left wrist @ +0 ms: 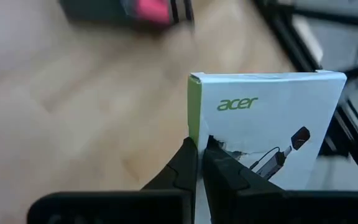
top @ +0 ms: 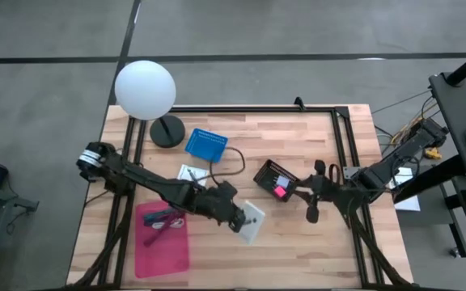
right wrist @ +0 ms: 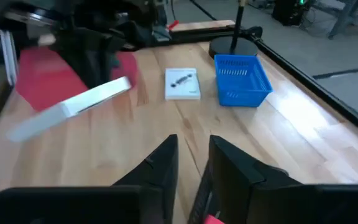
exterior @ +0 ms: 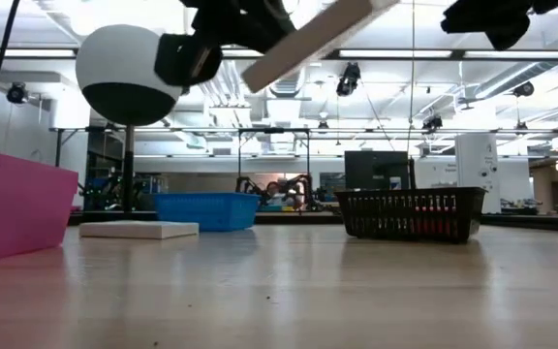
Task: Pick and place items into bin
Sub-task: Put the bottom white card reader box into the blue bin
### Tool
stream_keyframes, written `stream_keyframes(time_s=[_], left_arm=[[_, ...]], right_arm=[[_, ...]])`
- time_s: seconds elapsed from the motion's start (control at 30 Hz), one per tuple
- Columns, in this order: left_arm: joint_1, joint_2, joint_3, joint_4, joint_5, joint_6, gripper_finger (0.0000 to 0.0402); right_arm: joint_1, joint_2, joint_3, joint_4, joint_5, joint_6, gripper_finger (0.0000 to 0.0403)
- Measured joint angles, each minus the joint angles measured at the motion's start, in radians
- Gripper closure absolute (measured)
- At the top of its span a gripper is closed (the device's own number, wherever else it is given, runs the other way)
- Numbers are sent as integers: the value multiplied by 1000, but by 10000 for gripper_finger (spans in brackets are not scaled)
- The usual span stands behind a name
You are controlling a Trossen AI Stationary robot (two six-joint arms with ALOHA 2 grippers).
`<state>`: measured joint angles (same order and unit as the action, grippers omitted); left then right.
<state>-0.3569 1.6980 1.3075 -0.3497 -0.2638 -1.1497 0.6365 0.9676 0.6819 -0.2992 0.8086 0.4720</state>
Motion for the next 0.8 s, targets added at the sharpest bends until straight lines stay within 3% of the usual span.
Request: stream_keyframes(time_s=[0.13,0.47,0.63,0.8], left_arm=[[15,-34,0,-5,-112,68,401],[68,-42,0,-6,-152,197,401],[83,-44,0,-3,-162,254,401],[89,-47,1,-2,-162,328,401]], right_arm=[[-8,-44,0,14,1,77,292],[-79,-37,0,233,-155,212,158],[-122,-13,0,226,-174,324,129],[-182,-3,0,227,-303,390,122]])
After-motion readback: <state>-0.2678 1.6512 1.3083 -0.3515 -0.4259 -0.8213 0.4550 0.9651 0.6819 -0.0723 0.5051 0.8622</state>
